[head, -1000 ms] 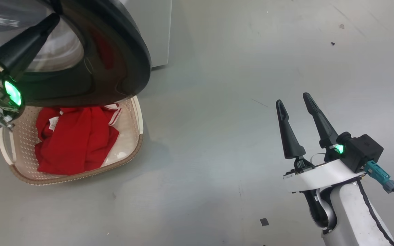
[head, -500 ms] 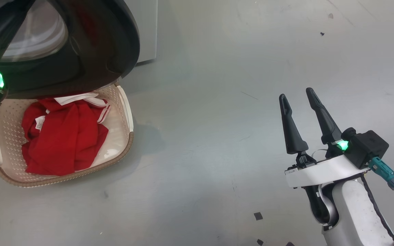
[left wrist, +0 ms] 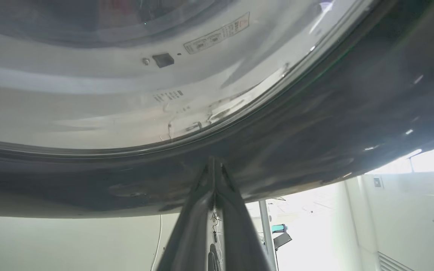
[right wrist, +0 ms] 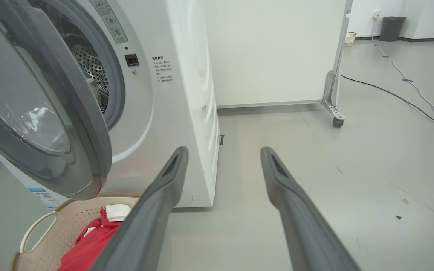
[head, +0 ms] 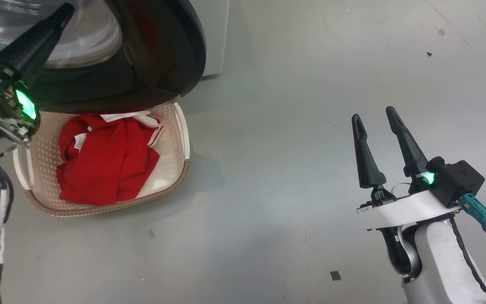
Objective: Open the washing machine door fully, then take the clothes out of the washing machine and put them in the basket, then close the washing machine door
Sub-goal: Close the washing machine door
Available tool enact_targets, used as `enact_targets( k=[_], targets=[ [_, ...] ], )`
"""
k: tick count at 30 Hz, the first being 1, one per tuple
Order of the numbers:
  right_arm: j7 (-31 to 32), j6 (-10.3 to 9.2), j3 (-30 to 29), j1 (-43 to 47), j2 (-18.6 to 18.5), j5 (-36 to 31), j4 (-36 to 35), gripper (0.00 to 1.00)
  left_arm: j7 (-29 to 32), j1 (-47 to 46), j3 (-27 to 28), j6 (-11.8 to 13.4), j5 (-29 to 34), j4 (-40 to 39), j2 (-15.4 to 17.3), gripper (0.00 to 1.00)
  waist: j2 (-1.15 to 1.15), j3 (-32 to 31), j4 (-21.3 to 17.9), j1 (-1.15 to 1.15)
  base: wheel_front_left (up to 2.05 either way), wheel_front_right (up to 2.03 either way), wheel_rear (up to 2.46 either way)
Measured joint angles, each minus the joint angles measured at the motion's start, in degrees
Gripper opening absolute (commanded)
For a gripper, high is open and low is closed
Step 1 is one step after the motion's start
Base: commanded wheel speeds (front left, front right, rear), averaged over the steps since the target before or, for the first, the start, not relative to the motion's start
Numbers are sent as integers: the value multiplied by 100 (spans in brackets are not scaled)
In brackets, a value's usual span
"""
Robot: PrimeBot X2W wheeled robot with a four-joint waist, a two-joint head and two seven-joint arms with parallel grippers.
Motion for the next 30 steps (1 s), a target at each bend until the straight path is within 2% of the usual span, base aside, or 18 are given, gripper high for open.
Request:
enact_targets(
  k=[9, 10, 12, 13, 23, 30],
  targets=[
    [0, 3, -105, 10, -1, -96, 87, 100, -120, 814, 107, -435, -144, 137, -320, 0, 0, -197, 427, 0, 0, 0, 0],
    [0, 4, -115, 16, -1, -103, 99, 100, -121, 926, 121, -465, -192, 156, -356, 23, 0, -227, 473, 0, 0, 0, 0],
    [0, 9, -143, 36, -2, -113, 135, 100, -123, 1303, 120, -513, -303, 230, -424, 82, 0, -333, 602, 0, 0, 0, 0],
    [0, 10, -141, 38, -2, -135, 167, 100, -154, 1437, 144, -549, -307, 257, -458, 100, 0, -374, 640, 0, 0, 0, 0],
    [0, 18, -166, 276, -2, -210, 312, 100, -848, 2440, 659, -661, -230, 97, -865, 100, 0, -814, 919, 0, 0, 0, 0],
    [0, 38, -178, 399, -3, -310, 405, 100, -1621, 2824, 1024, -662, 460, -383, -1103, 100, 0, -1110, 1048, 0, 0, 0, 0]
  ],
)
